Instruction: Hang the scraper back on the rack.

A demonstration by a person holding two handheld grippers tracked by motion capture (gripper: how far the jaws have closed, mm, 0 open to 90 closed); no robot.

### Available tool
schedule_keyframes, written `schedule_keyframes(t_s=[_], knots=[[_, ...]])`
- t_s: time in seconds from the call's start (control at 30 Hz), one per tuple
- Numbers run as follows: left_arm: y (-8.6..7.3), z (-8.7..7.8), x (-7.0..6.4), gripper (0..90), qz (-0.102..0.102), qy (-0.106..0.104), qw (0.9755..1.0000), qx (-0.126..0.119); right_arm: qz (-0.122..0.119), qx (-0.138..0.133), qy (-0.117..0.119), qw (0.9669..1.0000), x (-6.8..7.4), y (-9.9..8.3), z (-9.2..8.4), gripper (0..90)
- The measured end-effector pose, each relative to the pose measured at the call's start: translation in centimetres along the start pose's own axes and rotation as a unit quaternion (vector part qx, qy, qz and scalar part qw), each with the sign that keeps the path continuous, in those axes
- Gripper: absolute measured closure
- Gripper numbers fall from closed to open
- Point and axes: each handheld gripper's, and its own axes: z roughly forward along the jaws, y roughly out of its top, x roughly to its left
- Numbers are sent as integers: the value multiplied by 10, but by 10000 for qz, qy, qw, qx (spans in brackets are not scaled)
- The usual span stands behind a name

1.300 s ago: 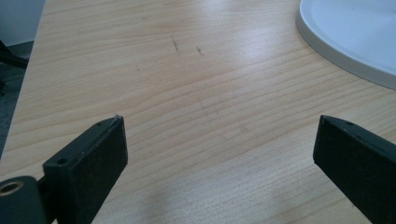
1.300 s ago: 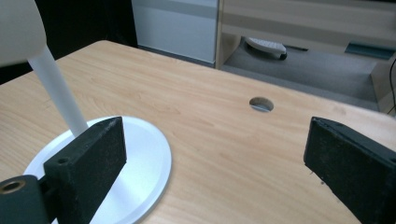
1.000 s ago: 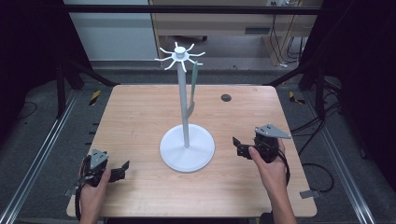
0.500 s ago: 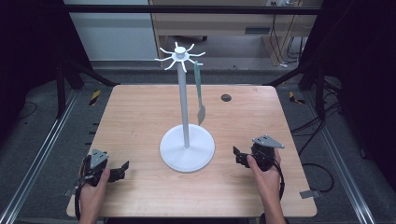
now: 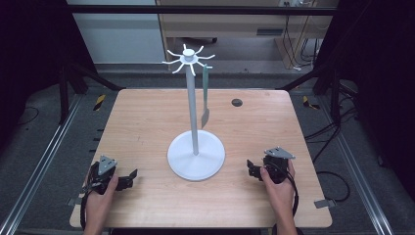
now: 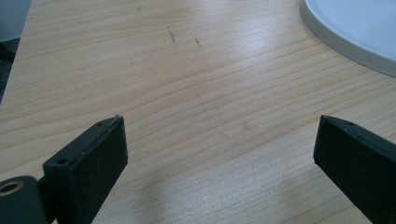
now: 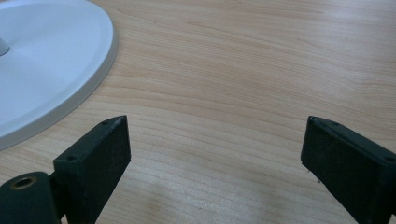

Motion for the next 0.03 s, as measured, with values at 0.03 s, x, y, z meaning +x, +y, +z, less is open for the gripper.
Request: schedule_keyframes(t_s=[0.03], knots=[[0,1,0,25,-27,-2,10000,17,18,0,5,10000,0,0,0,87]])
